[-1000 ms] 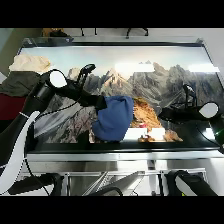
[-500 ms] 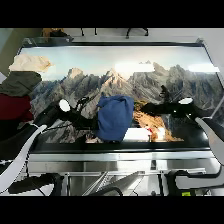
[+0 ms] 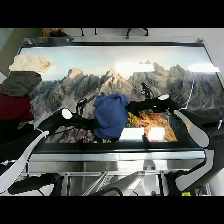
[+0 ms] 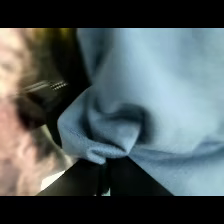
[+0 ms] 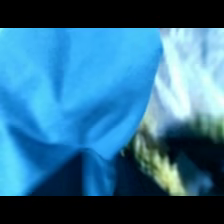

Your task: Fold the shirts.

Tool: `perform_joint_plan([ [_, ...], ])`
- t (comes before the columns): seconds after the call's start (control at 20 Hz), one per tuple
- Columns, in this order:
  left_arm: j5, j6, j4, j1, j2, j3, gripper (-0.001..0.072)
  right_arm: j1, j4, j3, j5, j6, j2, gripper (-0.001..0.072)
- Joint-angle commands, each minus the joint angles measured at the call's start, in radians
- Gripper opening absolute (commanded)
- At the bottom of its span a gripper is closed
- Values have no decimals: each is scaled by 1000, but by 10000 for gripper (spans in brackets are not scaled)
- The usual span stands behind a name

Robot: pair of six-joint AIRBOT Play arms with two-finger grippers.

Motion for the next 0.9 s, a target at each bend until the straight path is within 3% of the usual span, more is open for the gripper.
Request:
perform_joint_plan([
  [0.0,43,19,-55,-5,4,-3,17,13,18,42,35,-10,10,21],
  [0.2,13,28,-102,0,101,8,17,6,8,43,123,-11,118,20],
  [0.4,-95,25,-92,44,279,118,16,-7,-120,43,170,-5,314,20],
  [0.6,-220,-19,-90,94,449,227,16,-7,-223,43,172,43,533,20],
  [0.75,-247,-33,-73,102,592,319,16,-7,-217,43,171,43,724,20],
  [0.85,-249,-87,2,102,678,390,16,-7,-225,43,152,43,858,20],
])
